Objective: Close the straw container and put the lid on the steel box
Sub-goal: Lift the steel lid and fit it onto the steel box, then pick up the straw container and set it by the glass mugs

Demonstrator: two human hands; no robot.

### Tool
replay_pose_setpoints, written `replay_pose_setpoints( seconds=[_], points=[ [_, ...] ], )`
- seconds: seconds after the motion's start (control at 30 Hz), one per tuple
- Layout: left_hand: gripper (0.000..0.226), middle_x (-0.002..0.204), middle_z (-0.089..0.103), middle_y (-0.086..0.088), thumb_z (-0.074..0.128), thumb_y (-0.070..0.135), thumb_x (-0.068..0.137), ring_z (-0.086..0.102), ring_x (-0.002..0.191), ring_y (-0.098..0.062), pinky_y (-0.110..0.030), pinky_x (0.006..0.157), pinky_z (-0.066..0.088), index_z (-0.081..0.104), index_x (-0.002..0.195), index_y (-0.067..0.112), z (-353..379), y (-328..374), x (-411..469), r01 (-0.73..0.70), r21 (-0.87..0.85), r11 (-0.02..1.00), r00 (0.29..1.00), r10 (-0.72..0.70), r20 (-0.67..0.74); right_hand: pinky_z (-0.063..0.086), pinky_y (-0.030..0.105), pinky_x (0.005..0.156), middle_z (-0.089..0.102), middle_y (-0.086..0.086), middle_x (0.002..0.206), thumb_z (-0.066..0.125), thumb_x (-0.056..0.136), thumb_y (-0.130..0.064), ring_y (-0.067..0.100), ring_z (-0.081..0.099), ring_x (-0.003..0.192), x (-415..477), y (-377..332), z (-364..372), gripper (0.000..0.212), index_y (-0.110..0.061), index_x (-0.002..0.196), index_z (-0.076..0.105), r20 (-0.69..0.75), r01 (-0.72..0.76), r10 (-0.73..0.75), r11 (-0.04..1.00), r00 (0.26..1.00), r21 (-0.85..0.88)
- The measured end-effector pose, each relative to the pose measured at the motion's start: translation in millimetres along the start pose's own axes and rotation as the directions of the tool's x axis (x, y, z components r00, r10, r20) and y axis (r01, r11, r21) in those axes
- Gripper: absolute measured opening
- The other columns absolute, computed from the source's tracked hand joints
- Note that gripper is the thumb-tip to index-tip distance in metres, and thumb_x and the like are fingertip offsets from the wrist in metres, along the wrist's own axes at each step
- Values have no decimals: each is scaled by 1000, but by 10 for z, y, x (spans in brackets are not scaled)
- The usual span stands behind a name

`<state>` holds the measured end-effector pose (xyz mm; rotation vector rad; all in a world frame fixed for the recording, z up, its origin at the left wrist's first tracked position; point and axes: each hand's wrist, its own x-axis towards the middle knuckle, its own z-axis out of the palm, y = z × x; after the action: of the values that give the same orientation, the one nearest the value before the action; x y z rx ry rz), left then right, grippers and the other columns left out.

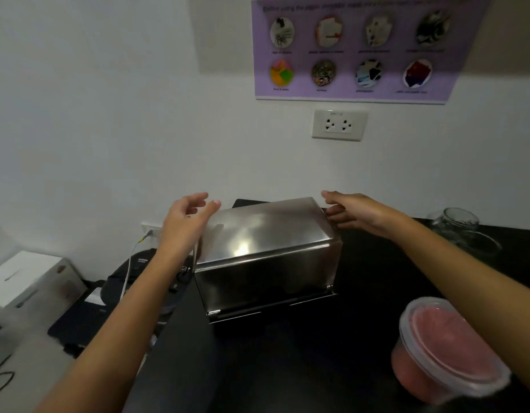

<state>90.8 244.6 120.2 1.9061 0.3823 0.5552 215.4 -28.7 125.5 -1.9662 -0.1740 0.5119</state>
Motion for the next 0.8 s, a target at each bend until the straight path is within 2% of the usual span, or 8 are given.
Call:
replay_pose_setpoints(
  seconds=[0.1, 0.27, 0.33, 0.4, 0.47, 0.53, 0.57, 0.8],
  points=[
    [28, 108, 62, 5, 64, 33, 82, 55, 103, -8, -11, 76, 37, 62, 108, 25, 139, 223, -91, -75, -56, 996, 995, 79, 68, 41, 38, 99, 51, 14, 130, 51, 84, -46, 26, 51, 115, -218, -12, -80, 58, -11, 130, 44, -72, 33, -36, 999, 997, -36],
    [18, 97, 64, 3, 66, 21, 82, 60, 84, -2, -5, 59, 48, 65, 100, 22, 479, 470, -246, -116, -221, 968, 963, 164, 214, 43, 32, 94, 56, 8, 121, 51, 86, -39, 20, 53, 110, -659, 0, -220, 41, -13, 118, 54, -188, 88, -104, 992, 977, -94],
    [14, 98, 65, 2, 67, 21, 81, 62, 92, -9, -23, 74, 57, 66, 94, 25, 640, 503, -292, -93, -267, 959, 930, 179, 320, 43, 29, 89, 58, 4, 114, 52, 86, -37, 17, 55, 106, -849, 22, -270, 35, -16, 114, 56, -241, 96, -117, 991, 963, -96],
    [13, 98, 65, 4, 68, 22, 80, 62, 100, -16, -41, 88, 54, 66, 91, 31, 807, 514, -326, -80, -283, 956, 887, 198, 417, 44, 27, 87, 60, 1, 108, 53, 86, -35, 15, 56, 104, -1042, 61, -322, 29, -19, 109, 58, -293, 102, -124, 991, 948, -89],
    [16, 93, 65, 12, 68, 24, 80, 62, 95, -7, -30, 86, 52, 64, 89, 36, 963, 510, -377, -129, -279, 952, 839, 254, 481, 45, 25, 86, 62, 0, 106, 53, 86, -34, 14, 57, 103, -1242, 120, -372, 26, -20, 107, 59, -332, 96, -117, 992, 936, -80],
    [18, 93, 66, 17, 68, 27, 79, 62, 86, 6, -10, 74, 47, 63, 88, 42, 1087, 505, -477, -179, -276, 944, 780, 307, 546, 45, 23, 84, 62, -3, 105, 54, 86, -34, 9, 57, 101, -1436, 207, -413, 28, -21, 111, 58, -365, 76, -104, 993, 925, -89],
    [20, 96, 66, 16, 67, 28, 79, 61, 86, 8, -7, 70, 45, 62, 89, 44, 1144, 487, -544, -177, -285, 942, 751, 317, 579, 45, 22, 83, 62, -6, 104, 54, 86, -34, 7, 57, 100, -1528, 259, -426, 30, -22, 112, 58, -385, 65, -96, 994, 918, -94],
    [39, 109, 59, 14, 69, 27, 78, 57, 102, 0, -12, 77, 47, 52, 111, 36, 1524, 252, -1031, -79, -270, 960, 560, 267, 784, 45, 25, 85, 60, -6, 108, 55, 85, -30, 7, 56, 102, -2056, 661, -523, 25, -27, 109, 58, -480, -18, -1, 999, 877, -36]
  ],
)
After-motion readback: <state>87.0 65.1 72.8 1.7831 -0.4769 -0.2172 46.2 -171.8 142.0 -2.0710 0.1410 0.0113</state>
